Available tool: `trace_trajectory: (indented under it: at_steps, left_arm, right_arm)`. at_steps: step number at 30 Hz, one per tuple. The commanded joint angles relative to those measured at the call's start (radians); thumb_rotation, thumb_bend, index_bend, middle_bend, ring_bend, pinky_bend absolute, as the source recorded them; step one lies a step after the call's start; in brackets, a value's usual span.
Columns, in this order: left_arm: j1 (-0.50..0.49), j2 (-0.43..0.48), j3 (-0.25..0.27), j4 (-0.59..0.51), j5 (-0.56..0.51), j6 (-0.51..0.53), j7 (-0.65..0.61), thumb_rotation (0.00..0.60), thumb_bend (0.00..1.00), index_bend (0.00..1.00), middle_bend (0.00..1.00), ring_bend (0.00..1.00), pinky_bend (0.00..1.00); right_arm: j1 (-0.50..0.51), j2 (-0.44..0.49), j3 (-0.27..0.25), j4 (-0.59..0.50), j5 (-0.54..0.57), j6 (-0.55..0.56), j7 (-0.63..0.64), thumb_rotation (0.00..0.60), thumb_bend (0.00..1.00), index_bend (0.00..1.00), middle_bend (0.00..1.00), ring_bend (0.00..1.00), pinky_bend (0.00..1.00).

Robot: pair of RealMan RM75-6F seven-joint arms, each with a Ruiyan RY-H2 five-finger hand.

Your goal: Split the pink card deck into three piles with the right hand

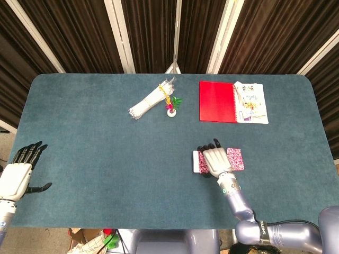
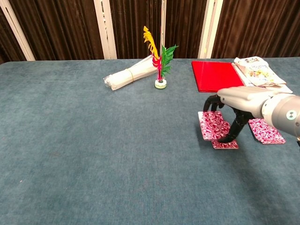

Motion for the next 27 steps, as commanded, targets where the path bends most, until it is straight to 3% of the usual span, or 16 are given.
trace_trajectory:
  at_steps: [1,13,16,19,21,27]
  left_arm:
    - [0.000,0.000,0.000,0.000,-0.001,0.000,-0.001,0.600,0.00,0.00,0.00,0.00,0.00]
    - [0.000,0.001,-0.001,-0.003,0.000,-0.001,-0.014,0.600,0.00,0.00,0.00,0.00,0.00]
    - [0.000,0.001,-0.003,-0.003,-0.001,0.001,-0.018,0.600,0.00,0.00,0.00,0.00,0.00]
    - [0.001,0.001,-0.005,-0.002,-0.004,0.004,-0.022,0.600,0.00,0.00,0.00,0.00,0.00]
    - [0.002,0.001,-0.006,-0.001,-0.004,0.007,-0.024,0.600,0.00,0.00,0.00,0.00,0.00]
    - [0.004,-0.004,-0.008,0.002,-0.004,0.014,-0.022,0.600,0.00,0.00,0.00,0.00,0.00]
  right_arm:
    - [0.009,-0.004,0.007,-0.024,-0.004,0.013,-0.017,0.600,0.27,0.46,0.44,0.20,0.00]
    - [0.059,-0.120,0.029,0.008,0.051,0.021,-0.074,0.600,0.27,0.45,0.44,0.20,0.00]
    - [0.072,-0.150,0.036,0.032,0.063,0.019,-0.083,0.600,0.27,0.39,0.43,0.19,0.00]
    - [0.081,-0.174,0.037,0.049,0.072,0.023,-0.095,0.600,0.27,0.23,0.32,0.12,0.00]
    - [0.085,-0.184,0.031,0.054,0.080,0.029,-0.113,0.600,0.27,0.10,0.20,0.06,0.00]
    - [0.083,-0.183,0.013,0.032,0.110,0.061,-0.158,0.600,0.27,0.01,0.05,0.00,0.00]
